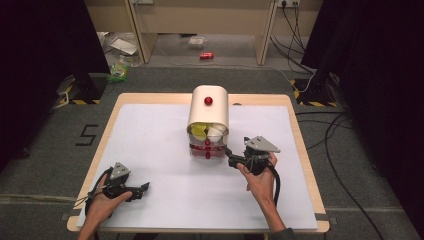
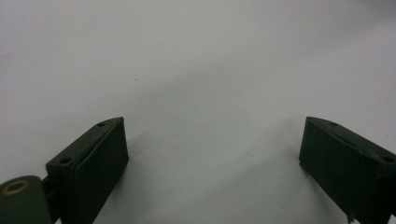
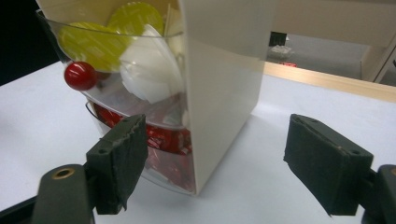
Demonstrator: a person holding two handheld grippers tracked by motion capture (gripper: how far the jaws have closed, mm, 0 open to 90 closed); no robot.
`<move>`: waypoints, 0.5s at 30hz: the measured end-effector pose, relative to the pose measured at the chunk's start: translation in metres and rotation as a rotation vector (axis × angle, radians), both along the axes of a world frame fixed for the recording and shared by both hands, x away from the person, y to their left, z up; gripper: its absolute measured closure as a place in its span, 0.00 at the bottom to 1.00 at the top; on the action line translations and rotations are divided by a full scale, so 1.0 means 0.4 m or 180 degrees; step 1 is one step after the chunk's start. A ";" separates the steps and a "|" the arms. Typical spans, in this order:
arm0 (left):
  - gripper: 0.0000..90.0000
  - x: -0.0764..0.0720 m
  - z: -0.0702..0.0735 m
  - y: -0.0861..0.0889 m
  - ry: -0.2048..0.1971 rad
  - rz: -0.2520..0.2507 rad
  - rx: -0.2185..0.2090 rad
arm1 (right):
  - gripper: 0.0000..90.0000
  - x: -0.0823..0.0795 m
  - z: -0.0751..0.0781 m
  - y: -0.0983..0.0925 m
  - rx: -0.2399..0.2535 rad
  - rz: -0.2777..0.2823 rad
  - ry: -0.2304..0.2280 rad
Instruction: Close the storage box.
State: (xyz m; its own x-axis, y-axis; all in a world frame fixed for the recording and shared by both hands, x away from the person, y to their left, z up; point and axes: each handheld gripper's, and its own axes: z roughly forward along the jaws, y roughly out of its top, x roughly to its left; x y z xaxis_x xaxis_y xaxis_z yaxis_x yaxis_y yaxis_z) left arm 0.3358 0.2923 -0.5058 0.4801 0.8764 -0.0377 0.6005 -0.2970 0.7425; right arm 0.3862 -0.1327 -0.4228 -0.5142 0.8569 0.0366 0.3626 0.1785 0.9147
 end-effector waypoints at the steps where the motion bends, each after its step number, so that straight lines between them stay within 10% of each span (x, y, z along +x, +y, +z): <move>1: 0.08 0.000 0.000 0.000 0.0000 0.0000 0.0001 | 0.23 -0.002 -0.001 -0.005 0.0003 -0.0007 0.0017; 15: 0.08 0.000 0.000 0.000 -0.0001 0.0000 -0.0003 | 0.22 -0.018 -0.015 -0.034 -0.0016 -0.0045 0.0063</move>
